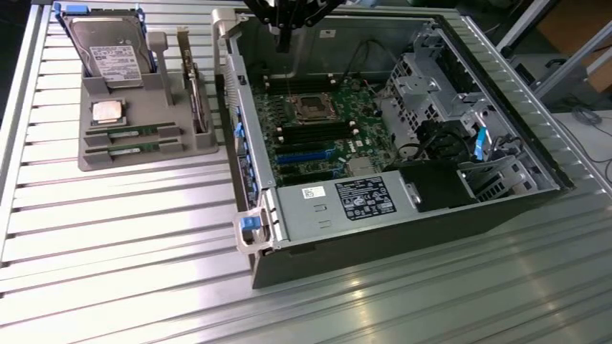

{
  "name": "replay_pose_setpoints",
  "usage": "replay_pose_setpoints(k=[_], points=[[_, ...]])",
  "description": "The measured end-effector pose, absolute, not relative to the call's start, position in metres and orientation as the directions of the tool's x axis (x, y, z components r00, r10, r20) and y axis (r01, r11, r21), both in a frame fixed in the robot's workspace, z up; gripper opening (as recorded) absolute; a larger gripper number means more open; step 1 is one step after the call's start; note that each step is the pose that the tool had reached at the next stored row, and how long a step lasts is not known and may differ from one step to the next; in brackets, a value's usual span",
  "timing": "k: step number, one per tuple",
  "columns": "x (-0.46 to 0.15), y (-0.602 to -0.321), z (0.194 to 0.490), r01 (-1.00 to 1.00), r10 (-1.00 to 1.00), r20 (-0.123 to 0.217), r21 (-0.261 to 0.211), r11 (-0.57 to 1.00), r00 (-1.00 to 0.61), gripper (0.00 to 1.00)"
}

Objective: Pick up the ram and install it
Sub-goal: 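Reach for the ram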

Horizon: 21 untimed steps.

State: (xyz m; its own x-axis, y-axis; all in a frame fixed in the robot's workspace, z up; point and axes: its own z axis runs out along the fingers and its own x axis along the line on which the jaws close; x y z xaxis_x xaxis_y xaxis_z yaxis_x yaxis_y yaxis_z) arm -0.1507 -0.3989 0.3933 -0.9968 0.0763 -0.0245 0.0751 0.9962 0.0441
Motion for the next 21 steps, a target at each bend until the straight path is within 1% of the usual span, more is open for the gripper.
replay_pose_setpoints(k=[21], points=[[-0.173, -0.399, 0.393, 0.075, 0.076, -0.025, 0.044, 0.996, -0.997, 0.10]])
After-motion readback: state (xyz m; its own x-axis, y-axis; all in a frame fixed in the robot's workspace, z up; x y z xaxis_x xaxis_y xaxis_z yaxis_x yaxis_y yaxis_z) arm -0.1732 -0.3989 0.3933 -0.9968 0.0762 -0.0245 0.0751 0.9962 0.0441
